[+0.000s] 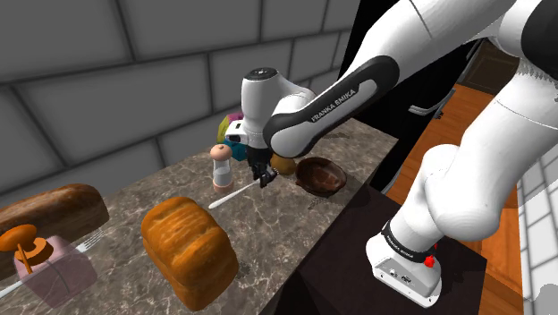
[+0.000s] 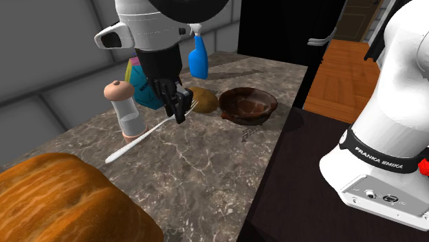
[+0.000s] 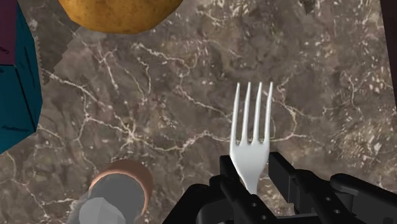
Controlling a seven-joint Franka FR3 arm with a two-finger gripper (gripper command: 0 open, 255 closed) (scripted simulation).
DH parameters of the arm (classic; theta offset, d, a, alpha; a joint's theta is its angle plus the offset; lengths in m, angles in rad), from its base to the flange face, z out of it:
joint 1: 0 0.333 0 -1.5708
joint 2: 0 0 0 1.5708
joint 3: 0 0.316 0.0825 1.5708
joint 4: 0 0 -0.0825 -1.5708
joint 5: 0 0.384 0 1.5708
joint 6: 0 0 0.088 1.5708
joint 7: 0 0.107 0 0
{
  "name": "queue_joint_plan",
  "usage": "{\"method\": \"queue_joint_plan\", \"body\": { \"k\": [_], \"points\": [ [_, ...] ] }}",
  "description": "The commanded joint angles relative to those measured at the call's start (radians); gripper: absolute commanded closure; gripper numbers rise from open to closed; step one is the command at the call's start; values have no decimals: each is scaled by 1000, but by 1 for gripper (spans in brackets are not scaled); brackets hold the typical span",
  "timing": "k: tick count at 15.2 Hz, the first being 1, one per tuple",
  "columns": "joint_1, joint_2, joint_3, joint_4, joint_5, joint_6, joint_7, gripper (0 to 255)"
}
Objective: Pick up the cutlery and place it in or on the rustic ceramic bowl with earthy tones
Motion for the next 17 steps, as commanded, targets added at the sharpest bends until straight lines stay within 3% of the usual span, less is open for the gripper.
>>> {"method": "queue_joint_plan", "body": {
  "k": [1, 9, 17],
  "points": [
    [2, -22, 2, 8, 5, -30, -2, 255],
    [4, -93, 1, 46, 19, -139, -17, 255],
    [-74, -318, -103, -176, -20, -131, -169, 255]
  ]
}}
